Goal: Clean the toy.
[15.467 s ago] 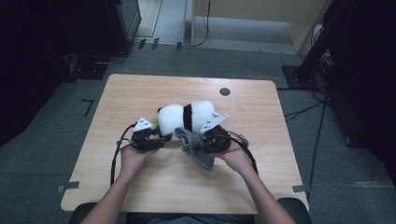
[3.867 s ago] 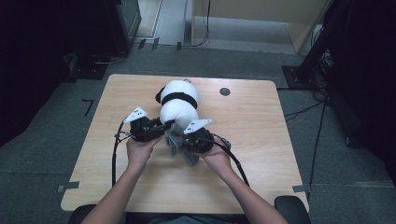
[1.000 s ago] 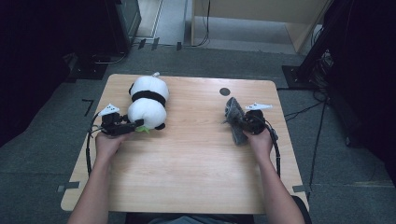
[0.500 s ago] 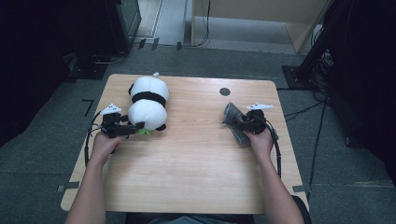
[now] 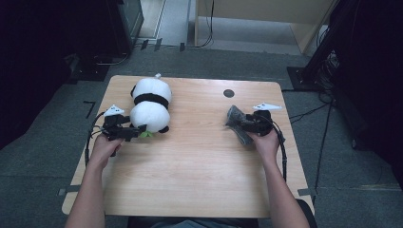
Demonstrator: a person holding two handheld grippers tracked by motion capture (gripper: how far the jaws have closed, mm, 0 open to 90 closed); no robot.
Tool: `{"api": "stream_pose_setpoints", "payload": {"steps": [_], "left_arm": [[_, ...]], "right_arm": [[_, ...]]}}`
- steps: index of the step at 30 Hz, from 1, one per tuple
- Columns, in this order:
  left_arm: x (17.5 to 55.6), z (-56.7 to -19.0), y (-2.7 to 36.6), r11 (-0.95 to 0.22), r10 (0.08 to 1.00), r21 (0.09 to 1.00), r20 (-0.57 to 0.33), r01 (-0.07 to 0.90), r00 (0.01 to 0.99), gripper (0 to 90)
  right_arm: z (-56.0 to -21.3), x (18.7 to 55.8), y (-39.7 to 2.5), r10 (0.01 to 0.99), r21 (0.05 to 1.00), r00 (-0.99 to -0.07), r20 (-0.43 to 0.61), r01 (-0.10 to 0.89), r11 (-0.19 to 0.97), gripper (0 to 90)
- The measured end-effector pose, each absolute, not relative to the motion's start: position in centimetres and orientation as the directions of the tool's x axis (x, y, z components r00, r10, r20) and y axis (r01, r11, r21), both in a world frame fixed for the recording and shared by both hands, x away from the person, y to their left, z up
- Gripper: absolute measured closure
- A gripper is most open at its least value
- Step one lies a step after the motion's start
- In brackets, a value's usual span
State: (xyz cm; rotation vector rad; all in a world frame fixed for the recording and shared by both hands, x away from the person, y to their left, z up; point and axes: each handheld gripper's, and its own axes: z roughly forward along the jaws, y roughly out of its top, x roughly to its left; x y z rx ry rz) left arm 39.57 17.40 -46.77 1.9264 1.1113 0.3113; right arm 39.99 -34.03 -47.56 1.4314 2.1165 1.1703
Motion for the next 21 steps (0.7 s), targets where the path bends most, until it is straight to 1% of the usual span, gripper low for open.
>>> {"api": "stream_pose_setpoints", "payload": {"steps": [5, 6, 7, 8, 15, 18, 21], "left_arm": [[39.0, -45.5, 17.3, -0.206, 0.799, 0.802, -0.192, 0.561, 0.569, 10.2], [38.9, -45.2, 17.3, -0.203, 0.801, 0.805, -0.19, 0.557, 0.567, 9.4], [38.9, -45.0, 17.4, -0.196, 0.8, 0.809, -0.195, 0.554, 0.567, 5.4], [38.8, -44.7, 17.4, -0.188, 0.797, 0.81, -0.204, 0.555, 0.568, 4.2], [38.1, -44.0, 16.8, -0.204, 0.778, 0.81, -0.207, 0.55, 0.594, 4.2], [37.9, -43.7, 16.1, -0.218, 0.785, 0.816, -0.18, 0.536, 0.593, 4.3], [37.6, -43.6, 15.4, -0.226, 0.767, 0.815, -0.189, 0.534, 0.613, 5.0]], "right_arm": [[-47.3, 39.4, -33.3, 0.873, 0.77, -0.462, 0.157, 0.611, 0.185, 39.9], [-47.3, 39.3, -33.2, 0.871, 0.768, -0.465, 0.157, 0.612, 0.188, 39.8], [-47.3, 39.2, -33.1, 0.87, 0.766, -0.467, 0.158, 0.614, 0.19, 39.8], [-47.3, 39.1, -33.1, 0.869, 0.766, -0.468, 0.161, 0.614, 0.189, 39.8], [-46.7, 37.9, -32.6, 0.853, 0.764, -0.488, 0.186, 0.618, 0.187, 40.2], [-46.4, 37.5, -32.1, 0.849, 0.768, -0.5, 0.17, 0.608, 0.204, 40.0], [-46.1, 36.9, -31.6, 0.843, 0.782, -0.514, 0.158, 0.587, 0.212, 39.9]]}}
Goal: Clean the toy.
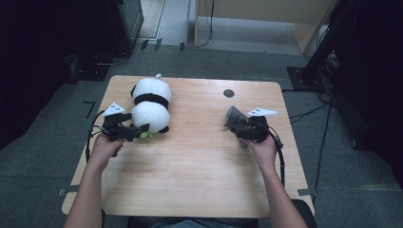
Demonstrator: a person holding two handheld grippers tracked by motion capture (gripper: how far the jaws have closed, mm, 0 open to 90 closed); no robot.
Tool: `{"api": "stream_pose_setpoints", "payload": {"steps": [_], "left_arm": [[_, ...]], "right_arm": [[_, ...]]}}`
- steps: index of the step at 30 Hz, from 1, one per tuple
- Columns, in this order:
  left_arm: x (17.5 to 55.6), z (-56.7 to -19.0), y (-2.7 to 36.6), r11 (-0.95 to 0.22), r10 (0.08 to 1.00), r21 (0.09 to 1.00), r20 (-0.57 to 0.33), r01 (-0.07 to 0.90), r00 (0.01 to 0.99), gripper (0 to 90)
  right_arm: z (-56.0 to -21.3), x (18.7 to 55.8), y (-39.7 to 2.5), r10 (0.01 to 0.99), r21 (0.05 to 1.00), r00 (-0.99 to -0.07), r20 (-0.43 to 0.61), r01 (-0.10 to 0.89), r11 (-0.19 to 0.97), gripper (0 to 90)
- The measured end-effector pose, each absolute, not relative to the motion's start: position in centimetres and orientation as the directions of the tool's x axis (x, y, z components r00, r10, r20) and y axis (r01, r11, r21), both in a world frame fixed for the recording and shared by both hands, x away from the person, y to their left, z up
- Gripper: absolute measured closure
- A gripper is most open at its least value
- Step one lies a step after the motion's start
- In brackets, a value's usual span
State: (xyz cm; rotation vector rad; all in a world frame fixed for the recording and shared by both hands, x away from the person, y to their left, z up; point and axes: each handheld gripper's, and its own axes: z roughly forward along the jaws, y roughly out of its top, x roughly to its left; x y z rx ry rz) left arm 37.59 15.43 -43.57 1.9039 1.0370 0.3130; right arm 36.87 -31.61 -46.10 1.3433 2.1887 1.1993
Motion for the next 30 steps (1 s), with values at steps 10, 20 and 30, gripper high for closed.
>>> {"api": "stream_pose_setpoints", "payload": {"steps": [10, 20, 30], "left_arm": [[36.8, -43.6, 12.7, -0.27, 0.73, 0.811, -0.179, 0.519, 0.66, 5.0], [35.4, -42.9, 11.0, -0.295, 0.711, 0.83, -0.139, 0.473, 0.689, 5.8], [34.3, -44.4, 7.9, -0.332, 0.679, 0.827, -0.124, 0.453, 0.723, 6.1]], "right_arm": [[-46.2, 34.9, -30.2, 0.818, 0.788, -0.558, 0.139, 0.562, 0.249, 39.1], [-46.5, 33.7, -28.1, 0.781, 0.779, -0.612, 0.125, 0.548, 0.304, 39.1], [-46.9, 32.8, -26.4, 0.75, 0.773, -0.645, 0.144, 0.546, 0.321, 39.8]]}}
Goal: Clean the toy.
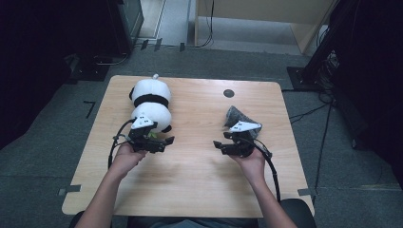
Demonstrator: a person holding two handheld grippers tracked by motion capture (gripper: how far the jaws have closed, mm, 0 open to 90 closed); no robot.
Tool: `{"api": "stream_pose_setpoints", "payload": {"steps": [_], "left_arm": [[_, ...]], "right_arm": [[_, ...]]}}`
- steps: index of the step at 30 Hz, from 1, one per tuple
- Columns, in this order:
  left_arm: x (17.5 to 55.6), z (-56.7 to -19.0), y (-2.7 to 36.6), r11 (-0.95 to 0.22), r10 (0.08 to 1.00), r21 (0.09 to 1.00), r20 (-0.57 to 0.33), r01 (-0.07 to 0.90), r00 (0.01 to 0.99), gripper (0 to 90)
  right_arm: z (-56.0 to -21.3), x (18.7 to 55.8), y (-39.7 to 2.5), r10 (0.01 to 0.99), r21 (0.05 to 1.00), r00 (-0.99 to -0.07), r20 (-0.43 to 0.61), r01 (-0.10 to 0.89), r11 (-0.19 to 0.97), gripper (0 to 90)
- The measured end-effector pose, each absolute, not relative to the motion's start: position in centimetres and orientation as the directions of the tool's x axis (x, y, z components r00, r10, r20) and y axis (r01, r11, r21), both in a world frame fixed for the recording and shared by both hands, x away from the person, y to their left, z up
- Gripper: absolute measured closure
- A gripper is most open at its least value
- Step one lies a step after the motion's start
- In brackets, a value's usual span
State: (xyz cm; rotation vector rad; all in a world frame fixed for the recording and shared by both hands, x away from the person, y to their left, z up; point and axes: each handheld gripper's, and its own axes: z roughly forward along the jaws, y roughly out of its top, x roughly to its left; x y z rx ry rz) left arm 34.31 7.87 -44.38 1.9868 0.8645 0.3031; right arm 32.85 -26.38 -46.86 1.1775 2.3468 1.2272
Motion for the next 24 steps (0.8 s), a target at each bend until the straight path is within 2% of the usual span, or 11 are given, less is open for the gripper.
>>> {"api": "stream_pose_setpoints", "payload": {"steps": [3, 20, 24], "left_arm": [[33.9, -45.2, 6.7, -0.355, 0.672, 0.819, -0.112, 0.451, 0.732, 11.3], [33.5, -49.1, 3.0, -0.422, 0.611, 0.779, -0.133, 0.463, 0.78, 13.2], [33.9, -50.1, 2.8, -0.427, 0.621, 0.764, -0.14, 0.483, 0.771, 13.2]], "right_arm": [[-47.1, 32.7, -25.9, 0.743, 0.77, -0.654, 0.139, 0.543, 0.334, 39.8], [-49.3, 31.9, -24.3, 0.738, 0.763, -0.664, 0.125, 0.54, 0.356, 40.8], [-50.0, 31.8, -24.0, 0.743, 0.763, -0.657, 0.126, 0.543, 0.351, 40.7]]}}
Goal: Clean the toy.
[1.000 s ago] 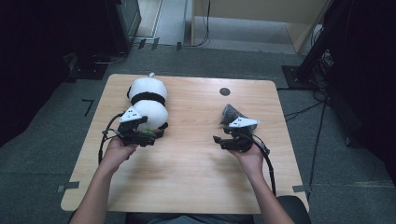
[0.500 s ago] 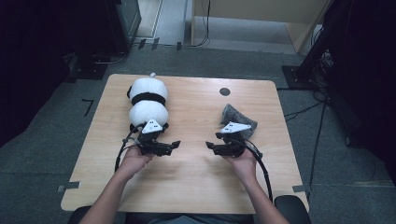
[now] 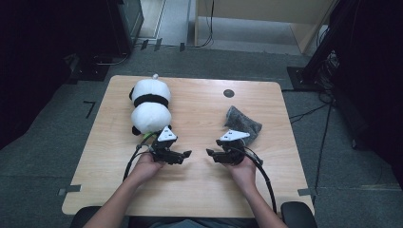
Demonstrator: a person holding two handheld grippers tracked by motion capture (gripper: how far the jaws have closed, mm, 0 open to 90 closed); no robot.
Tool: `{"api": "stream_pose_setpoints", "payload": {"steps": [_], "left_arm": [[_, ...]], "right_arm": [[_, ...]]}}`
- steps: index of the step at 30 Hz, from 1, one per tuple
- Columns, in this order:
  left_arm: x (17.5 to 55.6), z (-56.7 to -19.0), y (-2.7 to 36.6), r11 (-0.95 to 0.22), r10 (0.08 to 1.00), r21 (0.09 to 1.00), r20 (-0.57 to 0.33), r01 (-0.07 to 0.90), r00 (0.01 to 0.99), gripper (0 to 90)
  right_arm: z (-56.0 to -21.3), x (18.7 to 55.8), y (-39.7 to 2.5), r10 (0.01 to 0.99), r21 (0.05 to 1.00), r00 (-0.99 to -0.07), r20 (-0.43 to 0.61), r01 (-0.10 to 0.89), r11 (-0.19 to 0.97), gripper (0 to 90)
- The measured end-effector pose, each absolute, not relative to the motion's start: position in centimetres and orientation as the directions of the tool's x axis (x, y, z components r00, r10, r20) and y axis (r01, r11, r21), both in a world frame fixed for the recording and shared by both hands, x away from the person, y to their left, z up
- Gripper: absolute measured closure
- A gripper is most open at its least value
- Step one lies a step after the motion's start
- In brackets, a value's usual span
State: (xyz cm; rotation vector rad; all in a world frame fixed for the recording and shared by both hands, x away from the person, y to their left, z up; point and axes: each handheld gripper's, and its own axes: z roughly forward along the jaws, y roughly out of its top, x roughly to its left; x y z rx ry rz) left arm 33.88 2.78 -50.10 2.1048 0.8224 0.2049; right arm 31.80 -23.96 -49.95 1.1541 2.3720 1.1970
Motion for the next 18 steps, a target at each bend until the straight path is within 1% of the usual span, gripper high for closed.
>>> {"api": "stream_pose_setpoints", "payload": {"steps": [7, 11, 13, 15, 18], "left_arm": [[33.8, -51.2, 2.1, -0.472, 0.61, 0.743, -0.113, 0.474, 0.784, 13.2], [33.6, -51.6, 1.8, -0.508, 0.602, 0.737, -0.066, 0.445, 0.796, 13.2], [33.7, -51.7, 1.9, -0.506, 0.607, 0.732, -0.073, 0.456, 0.791, 13.2], [33.7, -51.7, 1.9, -0.506, 0.606, 0.732, -0.074, 0.456, 0.792, 13.3], [33.8, -51.7, 2.0, -0.502, 0.611, 0.73, -0.08, 0.464, 0.788, 13.3]], "right_arm": [[-50.8, 31.8, -23.3, 0.744, 0.756, -0.66, 0.104, 0.538, 0.372, 40.3], [-51.5, 31.8, -23.0, 0.759, 0.752, -0.645, 0.087, 0.542, 0.375, 39.7], [-51.9, 31.8, -22.7, 0.766, 0.746, -0.638, 0.072, 0.544, 0.383, 38.8], [-52.1, 31.6, -22.4, 0.771, 0.757, -0.636, 0.037, 0.521, 0.394, 38.6], [-52.2, 31.6, -22.3, 0.772, 0.76, -0.635, 0.034, 0.518, 0.393, 38.6]]}}
